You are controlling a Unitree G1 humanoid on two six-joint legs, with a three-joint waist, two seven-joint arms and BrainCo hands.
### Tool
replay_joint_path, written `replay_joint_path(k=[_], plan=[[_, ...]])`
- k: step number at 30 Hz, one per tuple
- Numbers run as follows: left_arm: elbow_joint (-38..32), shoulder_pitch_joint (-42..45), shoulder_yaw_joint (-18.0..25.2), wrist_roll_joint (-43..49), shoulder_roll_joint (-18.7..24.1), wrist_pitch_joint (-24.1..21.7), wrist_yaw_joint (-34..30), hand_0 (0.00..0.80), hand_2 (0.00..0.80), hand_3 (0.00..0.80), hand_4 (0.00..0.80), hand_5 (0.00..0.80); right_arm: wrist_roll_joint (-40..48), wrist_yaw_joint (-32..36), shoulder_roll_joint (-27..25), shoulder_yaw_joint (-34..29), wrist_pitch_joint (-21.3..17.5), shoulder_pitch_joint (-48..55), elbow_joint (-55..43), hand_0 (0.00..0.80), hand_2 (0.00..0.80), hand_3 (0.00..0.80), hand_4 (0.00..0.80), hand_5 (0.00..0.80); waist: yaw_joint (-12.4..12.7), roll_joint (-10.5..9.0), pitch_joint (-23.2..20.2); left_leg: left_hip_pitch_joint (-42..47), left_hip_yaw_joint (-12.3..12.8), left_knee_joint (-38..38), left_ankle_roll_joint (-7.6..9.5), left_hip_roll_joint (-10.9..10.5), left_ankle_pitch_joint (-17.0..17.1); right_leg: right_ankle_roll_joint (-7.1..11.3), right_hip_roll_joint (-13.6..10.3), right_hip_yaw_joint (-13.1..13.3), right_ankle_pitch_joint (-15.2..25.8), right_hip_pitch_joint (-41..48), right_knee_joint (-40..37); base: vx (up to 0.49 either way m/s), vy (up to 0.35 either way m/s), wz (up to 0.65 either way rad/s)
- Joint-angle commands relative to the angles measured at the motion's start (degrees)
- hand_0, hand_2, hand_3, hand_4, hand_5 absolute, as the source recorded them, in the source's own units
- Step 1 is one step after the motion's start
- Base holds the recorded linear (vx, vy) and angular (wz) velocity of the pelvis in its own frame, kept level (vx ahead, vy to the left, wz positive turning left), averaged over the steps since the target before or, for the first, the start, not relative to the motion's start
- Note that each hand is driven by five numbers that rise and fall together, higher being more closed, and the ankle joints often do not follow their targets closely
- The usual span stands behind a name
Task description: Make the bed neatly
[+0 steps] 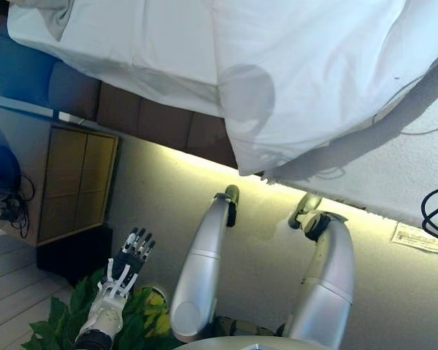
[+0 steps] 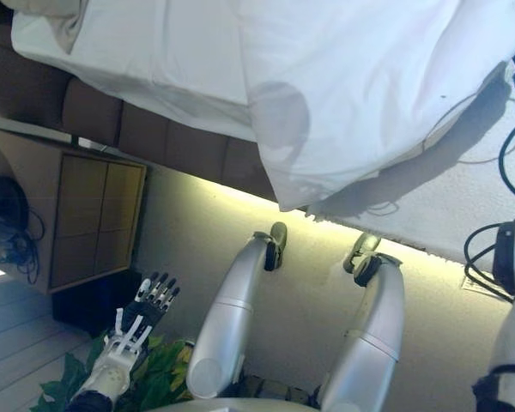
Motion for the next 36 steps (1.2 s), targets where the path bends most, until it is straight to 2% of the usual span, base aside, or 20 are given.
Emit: replay_joint_path(k=[1,12,18,27,32,36], plan=[[0.1,2.9,1.4,-1.1,4.6,-1.7,-1.0,0.0,0.0,0.0,0.0,0.0,1.1,3.5,-0.7,2.6,-3.1,-3.3,-5.5,0.8,0.8,0.8,0.8,0.8,0.7,0.47,0.2,1.0,1.4,-9.5,0.68,2.5,8.8,1.2,1.8,-0.3,-1.5,4.3,0.2,0.0,0.0,0.0],[0.3,1.3,0.2,-1.0,4.6,-2.3,-1.1,0.0,0.0,0.0,0.0,0.0,-0.1,5.9,0.3,2.2,-0.5,-1.7,-4.9,0.8,0.8,0.8,0.8,0.8,0.4,-0.59,0.2,5.8,2.3,-11.2,0.81,2.9,8.2,1.64,1.7,-1.3,-1.2,9.0,-2.6,-0.001,0.006,0.0],[-0.5,-1.1,-1.0,-0.7,5.2,-4.6,-1.5,0.0,0.0,0.0,0.0,0.0,-0.3,7.5,2.0,1.9,1.2,1.3,-5.1,0.8,0.8,0.8,0.8,0.8,0.0,-1.97,0.2,11.5,3.0,-14.3,0.43,3.6,8.4,2.09,1.7,-2.3,-0.7,14.8,-6.1,0.001,0.004,-0.04],[-9.4,-14.0,-4.2,-2.8,10.3,-6.6,3.2,0.0,0.0,0.0,0.0,0.0,-0.2,8.3,7.1,0.7,1.2,6.4,-6.7,0.8,0.8,0.8,0.8,0.8,-2.1,-4.25,0.2,20.5,3.9,-20.2,-0.21,4.2,9.9,3.34,2.2,-3.1,1.4,24.2,-13.5,0.014,0.018,-0.07],[-9.5,-20.6,-6.5,-2.7,9.4,-8.1,4.3,0.0,0.0,0.0,0.0,0.0,0.3,8.0,9.9,0.8,1.6,7.0,-6.9,0.8,0.8,0.8,0.8,0.8,-3.2,-5.49,-0.1,25.2,4.6,-24.8,-0.96,4.6,11.3,4.12,3.1,-3.4,3.1,28.8,-19.1,0.0,0.013,-0.11],[-8.0,-24.1,-8.2,-2.7,7.3,-6.1,3.1,0.0,0.0,0.0,0.0,0.0,0.3,7.5,12.7,1.2,1.6,7.7,-7.2,0.8,0.8,0.8,0.8,0.8,-3.9,-6.4,-1.5,27.9,4.8,-28.0,-1.5,5.0,12.3,4.68,3.6,-3.6,4.3,31.5,-23.1,0.018,0.018,-0.08]])
